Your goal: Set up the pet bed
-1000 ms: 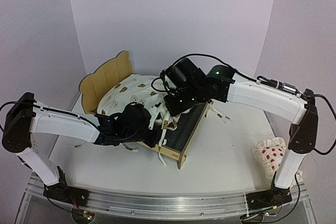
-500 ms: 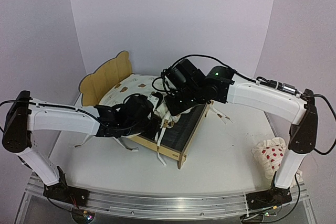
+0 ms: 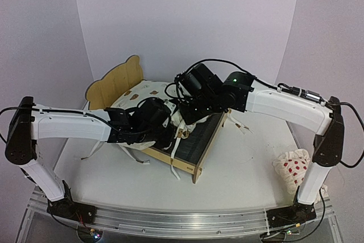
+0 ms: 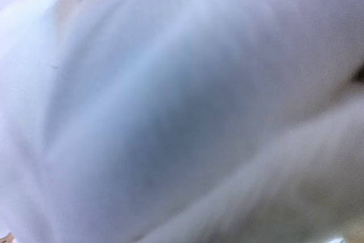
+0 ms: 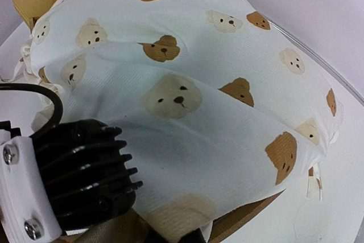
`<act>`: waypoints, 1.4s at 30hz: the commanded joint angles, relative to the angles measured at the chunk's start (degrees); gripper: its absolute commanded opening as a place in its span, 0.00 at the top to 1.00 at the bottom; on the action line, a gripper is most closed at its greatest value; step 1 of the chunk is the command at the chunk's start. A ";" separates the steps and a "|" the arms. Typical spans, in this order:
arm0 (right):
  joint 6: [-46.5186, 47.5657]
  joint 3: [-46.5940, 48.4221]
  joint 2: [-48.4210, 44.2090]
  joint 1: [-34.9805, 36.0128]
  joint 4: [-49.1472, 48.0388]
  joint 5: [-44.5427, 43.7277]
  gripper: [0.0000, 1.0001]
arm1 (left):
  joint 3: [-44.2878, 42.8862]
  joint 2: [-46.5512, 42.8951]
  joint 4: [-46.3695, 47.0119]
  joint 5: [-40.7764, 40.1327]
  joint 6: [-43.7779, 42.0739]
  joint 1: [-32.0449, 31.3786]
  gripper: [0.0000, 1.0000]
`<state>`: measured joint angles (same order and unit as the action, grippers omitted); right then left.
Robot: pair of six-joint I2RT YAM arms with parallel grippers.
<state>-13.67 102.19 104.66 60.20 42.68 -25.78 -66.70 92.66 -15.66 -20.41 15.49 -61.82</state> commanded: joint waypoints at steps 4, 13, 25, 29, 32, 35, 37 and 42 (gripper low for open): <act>0.15 0.17 -1.33 0.42 -2.42 -1.31 1.00 | -3.53 -0.73 -3.39 5.97 2.72 0.01 1.00; 0.03 0.09 -1.65 0.41 -2.46 -1.24 1.00 | -10.69 -3.84 -14.06 7.64 6.26 -0.05 1.00; -0.32 -0.85 -1.85 0.38 -2.50 -1.05 1.00 | -10.31 -1.48 -15.36 6.02 11.80 -0.05 1.00; -0.29 -1.31 -1.87 0.37 -2.50 -1.41 1.00 | -10.65 0.07 -15.47 5.99 12.88 0.00 1.00; -0.15 -1.59 -1.91 0.37 -2.51 -1.78 1.00 | -10.69 1.24 -15.20 5.43 13.33 0.03 1.00; -0.13 -1.77 -1.92 0.43 -2.51 -1.52 1.00 | -10.47 2.47 -14.40 4.70 13.45 0.12 0.99; -0.09 -1.90 -1.92 0.42 -2.51 -1.46 1.00 | -10.47 3.63 -14.34 4.20 13.74 0.39 0.99; 0.38 -2.01 -1.93 0.43 -2.51 -1.84 1.00 | -9.26 5.21 -13.02 4.65 14.25 1.19 0.99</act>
<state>-13.56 100.26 104.66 60.23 42.06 -26.07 -74.98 97.09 -30.50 -14.76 28.65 -61.47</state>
